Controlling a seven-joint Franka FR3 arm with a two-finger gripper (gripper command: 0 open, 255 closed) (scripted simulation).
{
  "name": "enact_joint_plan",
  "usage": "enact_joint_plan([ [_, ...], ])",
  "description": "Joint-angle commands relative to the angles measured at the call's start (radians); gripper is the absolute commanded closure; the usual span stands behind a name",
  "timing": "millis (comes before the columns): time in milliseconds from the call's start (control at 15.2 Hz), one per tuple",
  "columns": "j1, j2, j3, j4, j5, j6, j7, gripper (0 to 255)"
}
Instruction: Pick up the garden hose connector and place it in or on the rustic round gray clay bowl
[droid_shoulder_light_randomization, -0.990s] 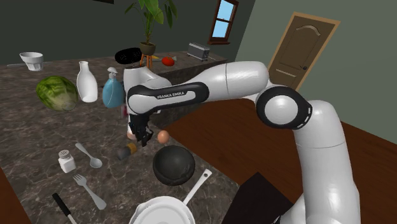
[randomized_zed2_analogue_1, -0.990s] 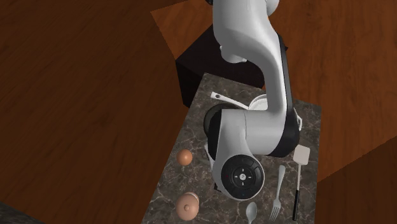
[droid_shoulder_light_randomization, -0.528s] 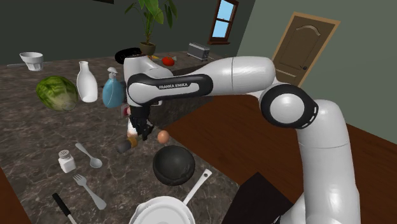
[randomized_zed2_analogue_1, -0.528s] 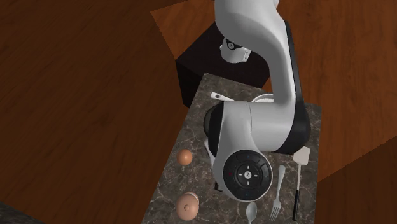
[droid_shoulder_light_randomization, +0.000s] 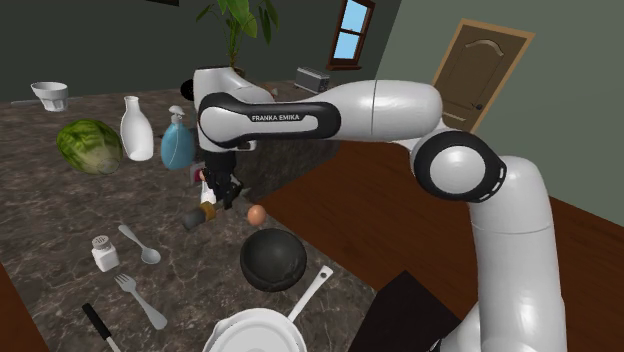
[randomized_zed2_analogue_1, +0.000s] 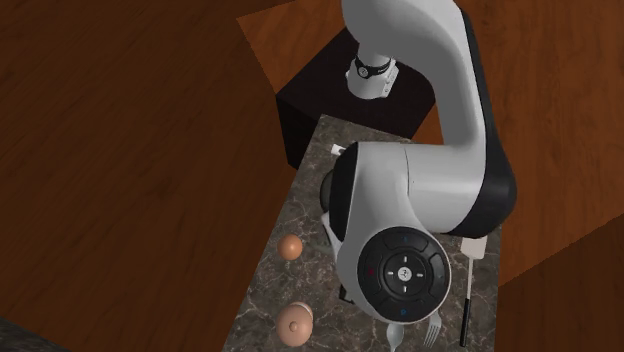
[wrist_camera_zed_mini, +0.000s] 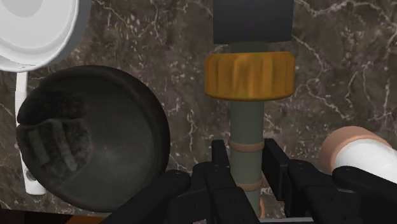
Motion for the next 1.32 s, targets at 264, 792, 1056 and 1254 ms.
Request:
enact_joint_plan([
  [264,-0.066,-0.161,0.025,-0.217,0.046,0.06,-0.012,255],
  [792,-0.184,-0.519,0.054,-0.684,0.192,0.204,-0.107,255],
  [1056,-0.2,-0.627,0.049,-0.816,0.244,0.242,-0.151,255],
  [1254,-0.199,-0.608,0.05,-0.838,0.234,0.281,-0.144,255],
])
